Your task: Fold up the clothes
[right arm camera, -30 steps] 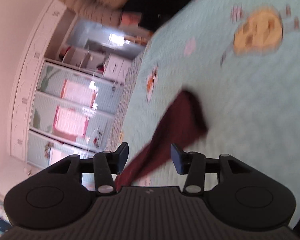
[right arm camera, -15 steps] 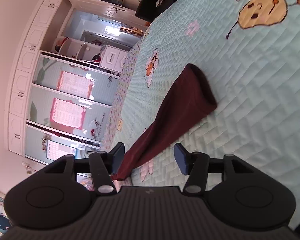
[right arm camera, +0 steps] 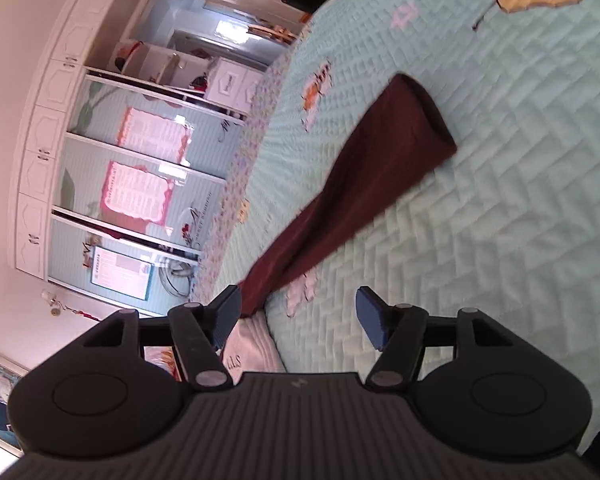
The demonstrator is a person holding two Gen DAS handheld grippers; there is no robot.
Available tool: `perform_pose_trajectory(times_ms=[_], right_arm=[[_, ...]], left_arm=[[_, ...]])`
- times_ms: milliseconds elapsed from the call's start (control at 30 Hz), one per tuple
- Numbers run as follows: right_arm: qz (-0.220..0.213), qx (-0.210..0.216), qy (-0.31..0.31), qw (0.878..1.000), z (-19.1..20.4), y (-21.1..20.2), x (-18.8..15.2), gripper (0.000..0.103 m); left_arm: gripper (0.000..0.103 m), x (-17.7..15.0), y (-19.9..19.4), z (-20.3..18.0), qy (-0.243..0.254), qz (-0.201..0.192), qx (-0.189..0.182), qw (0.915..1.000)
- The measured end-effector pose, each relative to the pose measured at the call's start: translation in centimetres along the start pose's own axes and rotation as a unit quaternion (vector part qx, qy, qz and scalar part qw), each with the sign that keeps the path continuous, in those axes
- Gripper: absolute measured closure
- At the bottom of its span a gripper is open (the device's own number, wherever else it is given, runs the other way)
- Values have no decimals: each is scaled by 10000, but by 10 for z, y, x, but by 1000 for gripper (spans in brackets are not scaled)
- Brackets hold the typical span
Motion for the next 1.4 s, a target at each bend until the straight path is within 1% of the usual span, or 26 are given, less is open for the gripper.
perform_pose_trajectory(times_ms=[67,100,200,300,333,400,433,500,533,567,600,667,767,833,967,1067,1167,1300,1367,1400], right_arm=[[97,-33,156,9998,-4,6,-6,38],[214,10,176,9996,-3,9,-12,38],[786,58,-100,9968,9,21,-44,38],[1366,76,-377,9899,18,29,-78,38],[1535,52,-534,9867,22,29,-90,38],[1787,9,-1050,9783,33,25,-113,38],[1799,-31,-1486,9724,41,20,-125,38],[1813,-110,-2348,9549,57,10,-148,38],[1806,-166,-2794,9429,65,5,-159,38],[1710,-372,-3428,9230,71,1,-171,38],[1578,-629,-4072,8974,75,-1,-183,38],[1360,-1047,-5204,8365,81,-2,-204,38],[1389,-1333,-6247,7568,74,6,-230,38],[1462,-1271,-6545,7308,72,10,-244,38],[1439,-1050,-7052,6863,80,17,-273,38],[1479,-813,-7384,6529,88,23,-298,38],[1533,-687,-7638,6232,89,31,-322,38],[1390,-613,-8034,5758,88,40,-344,38],[1289,-552,-8145,5629,91,43,-349,38],[1218,-532,-8178,5599,92,45,-351,38]], left_arm=[[37,-2,2,1,-25,50,7,10000],[37,-4,4,2,-35,76,8,10000],[37,-7,5,-1,9,125,20,9999],[37,-14,3,-1,148,141,90,9997],[37,-16,2,-1,203,145,132,9996],[37,-22,0,1,402,128,319,9986],[37,-26,-1,1,547,116,460,9974],[37,-33,-2,1,882,90,788,9929],[37,-37,-2,1,1036,83,948,9901],[37,-40,-1,2,1155,88,1074,9874],[37,-44,0,2,1256,96,1177,9850],[37,-49,1,2,1356,106,1258,9827],[37,-55,3,4,1387,134,1249,9823],[37,-61,4,7,1462,164,1307,9804],[37,-73,5,16,1552,223,1466,9767],[37,-79,4,26,1442,271,1520,9774],[37,-81,7,36,1367,357,1556,9777],[37,-83,11,42,1342,410,1599,9771],[37,-83,11,44,1255,414,1532,9793],[37,-83,11,44,1181,400,1414,9821]])
Point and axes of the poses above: each gripper's, at about its wrist camera, not at the fingertips, and y roughly the way its jaws point, z to its left, x to its top, the point moved 8 cm from there along y, roughly the way its jaws point, and after that the axes turned 4 degrees about y, right-handed, at the moved point
